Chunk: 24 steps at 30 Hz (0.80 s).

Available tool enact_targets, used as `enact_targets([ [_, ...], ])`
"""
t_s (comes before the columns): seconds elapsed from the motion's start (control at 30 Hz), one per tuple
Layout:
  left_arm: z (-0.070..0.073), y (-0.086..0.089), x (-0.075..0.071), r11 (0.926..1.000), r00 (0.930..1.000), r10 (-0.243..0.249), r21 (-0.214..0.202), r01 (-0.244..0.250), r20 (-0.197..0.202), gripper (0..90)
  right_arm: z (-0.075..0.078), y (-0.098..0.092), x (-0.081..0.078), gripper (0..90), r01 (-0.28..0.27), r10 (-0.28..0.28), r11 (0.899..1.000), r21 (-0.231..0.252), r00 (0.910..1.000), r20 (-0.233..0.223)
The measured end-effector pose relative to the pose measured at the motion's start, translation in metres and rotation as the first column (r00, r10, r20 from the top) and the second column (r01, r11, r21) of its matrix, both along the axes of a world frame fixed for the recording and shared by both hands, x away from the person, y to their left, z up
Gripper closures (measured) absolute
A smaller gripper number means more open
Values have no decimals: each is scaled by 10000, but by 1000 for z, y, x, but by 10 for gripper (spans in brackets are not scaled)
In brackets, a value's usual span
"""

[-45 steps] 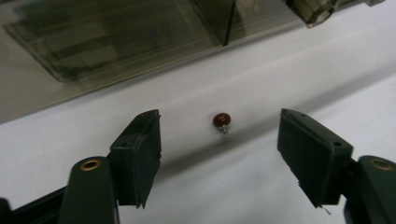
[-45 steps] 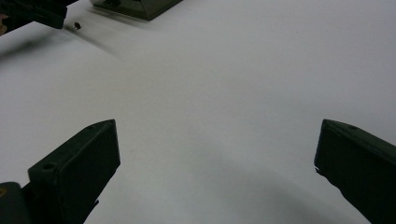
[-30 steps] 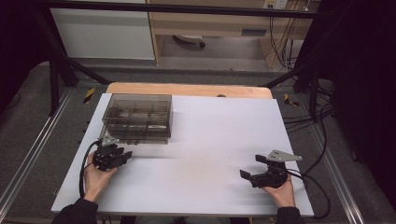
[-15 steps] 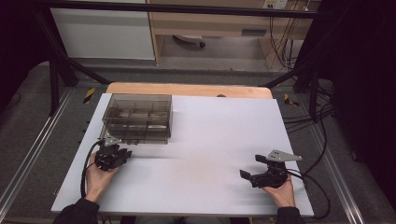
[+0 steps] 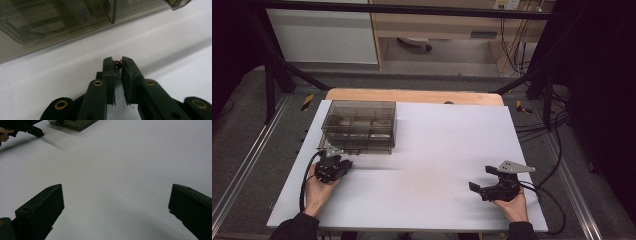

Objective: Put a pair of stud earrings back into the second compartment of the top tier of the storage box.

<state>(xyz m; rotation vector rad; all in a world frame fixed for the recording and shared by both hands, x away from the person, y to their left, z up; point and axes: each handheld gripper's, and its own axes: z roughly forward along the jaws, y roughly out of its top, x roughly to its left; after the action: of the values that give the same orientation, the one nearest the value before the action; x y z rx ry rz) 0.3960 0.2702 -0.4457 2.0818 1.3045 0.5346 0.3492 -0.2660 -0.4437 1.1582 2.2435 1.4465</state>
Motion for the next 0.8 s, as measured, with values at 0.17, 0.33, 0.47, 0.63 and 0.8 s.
enact_targets([
  [0.17,0,0,0,10000,10000,38,-34,-38,-26,816,0,0,0,7,11,-11,10000,8,10000,0],
  [0.33,2,2,0,10000,10000,46,-16,-46,-41,818,0,0,0,7,-2,2,10000,6,10000,-9],
  [0.47,5,3,-2,9998,10000,29,-190,-28,42,819,0,0,0,7,1,-1,10000,4,10000,-10],
  [0.63,9,2,-6,9992,9998,-58,-387,65,170,819,0,0,0,7,-6,6,10000,-19,10000,-6],
  [0.8,12,2,-10,9986,9995,-259,-454,268,200,819,0,0,0,7,1,-1,10000,-24,10000,-14],
])
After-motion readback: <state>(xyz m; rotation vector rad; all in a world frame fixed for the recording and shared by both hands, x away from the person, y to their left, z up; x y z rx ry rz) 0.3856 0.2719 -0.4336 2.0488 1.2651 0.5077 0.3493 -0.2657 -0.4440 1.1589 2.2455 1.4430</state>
